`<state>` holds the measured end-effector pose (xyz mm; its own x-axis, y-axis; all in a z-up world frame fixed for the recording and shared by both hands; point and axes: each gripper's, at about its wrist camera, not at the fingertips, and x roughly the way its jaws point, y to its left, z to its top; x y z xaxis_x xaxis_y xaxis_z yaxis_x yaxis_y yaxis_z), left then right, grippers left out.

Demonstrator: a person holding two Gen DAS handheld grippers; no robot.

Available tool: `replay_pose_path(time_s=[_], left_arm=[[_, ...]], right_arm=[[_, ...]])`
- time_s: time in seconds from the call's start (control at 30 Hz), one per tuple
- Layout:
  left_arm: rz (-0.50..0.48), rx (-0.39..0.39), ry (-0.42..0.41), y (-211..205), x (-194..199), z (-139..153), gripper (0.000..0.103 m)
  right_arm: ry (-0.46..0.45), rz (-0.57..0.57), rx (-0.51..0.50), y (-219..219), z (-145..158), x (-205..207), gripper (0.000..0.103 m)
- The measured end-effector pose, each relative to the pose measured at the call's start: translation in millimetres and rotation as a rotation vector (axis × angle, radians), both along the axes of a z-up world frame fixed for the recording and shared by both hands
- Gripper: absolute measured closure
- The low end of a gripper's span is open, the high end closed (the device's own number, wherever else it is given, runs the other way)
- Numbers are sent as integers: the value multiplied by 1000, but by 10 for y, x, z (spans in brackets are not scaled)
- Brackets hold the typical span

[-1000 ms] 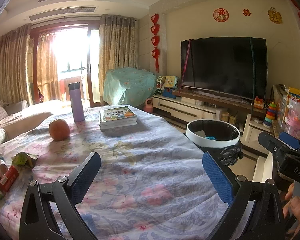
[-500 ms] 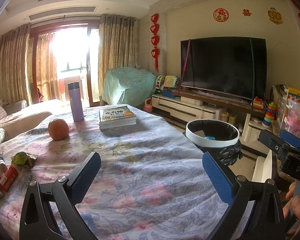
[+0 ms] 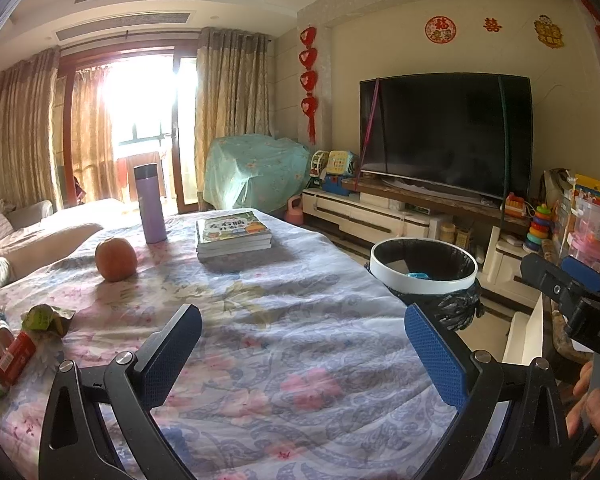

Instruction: Collect trash

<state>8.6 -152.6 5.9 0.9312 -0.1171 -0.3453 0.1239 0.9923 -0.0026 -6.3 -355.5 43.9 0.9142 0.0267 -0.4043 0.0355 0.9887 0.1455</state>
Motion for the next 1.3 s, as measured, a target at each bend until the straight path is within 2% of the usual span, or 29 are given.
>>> replay_pose_path(time_s=[0.77,1.3], left_arm=[[-1,-6,8,24,15,-12,1],[-15,-29,25,106,55,-7,1]], right_arm=[[5,9,4,40,26,15,0],[39,37,45,64,-60,116,0]])
